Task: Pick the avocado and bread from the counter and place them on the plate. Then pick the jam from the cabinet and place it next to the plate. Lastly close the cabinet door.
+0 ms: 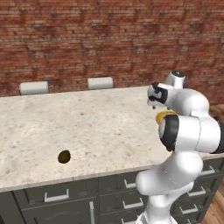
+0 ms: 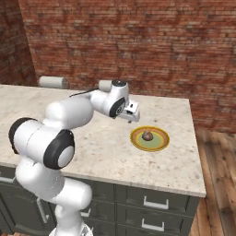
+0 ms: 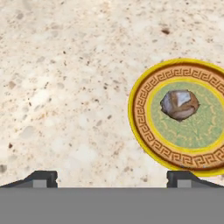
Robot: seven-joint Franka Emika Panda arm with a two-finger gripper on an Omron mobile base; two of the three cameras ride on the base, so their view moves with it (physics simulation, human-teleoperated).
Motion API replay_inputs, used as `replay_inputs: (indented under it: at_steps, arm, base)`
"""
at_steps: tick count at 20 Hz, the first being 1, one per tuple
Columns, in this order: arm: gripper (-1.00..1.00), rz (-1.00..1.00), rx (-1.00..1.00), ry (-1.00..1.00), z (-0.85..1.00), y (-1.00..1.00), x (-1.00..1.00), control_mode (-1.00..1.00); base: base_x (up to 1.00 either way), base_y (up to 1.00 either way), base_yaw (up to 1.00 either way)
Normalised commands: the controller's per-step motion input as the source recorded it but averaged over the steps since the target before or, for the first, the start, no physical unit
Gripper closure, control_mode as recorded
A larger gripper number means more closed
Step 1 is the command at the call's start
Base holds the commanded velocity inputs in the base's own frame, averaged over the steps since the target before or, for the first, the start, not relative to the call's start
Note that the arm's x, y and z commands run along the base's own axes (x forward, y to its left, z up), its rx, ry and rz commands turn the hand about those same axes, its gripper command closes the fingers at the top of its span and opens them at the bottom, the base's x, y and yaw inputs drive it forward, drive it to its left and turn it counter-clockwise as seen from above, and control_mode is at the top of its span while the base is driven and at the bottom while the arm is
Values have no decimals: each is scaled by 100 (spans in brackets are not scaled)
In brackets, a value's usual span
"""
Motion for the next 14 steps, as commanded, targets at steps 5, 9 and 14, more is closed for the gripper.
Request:
replay_inputs:
  at_steps: [5,9,14]
  arm:
    - [-100,0,3,0,6,91,-50,-100]
    - [-100,0,5,0,2,87,-43,-100]
    - [-100,0,5,1,11,92,-30,-100]
  base:
    - [0,0,0]
    - [0,0,0]
    - [0,0,0]
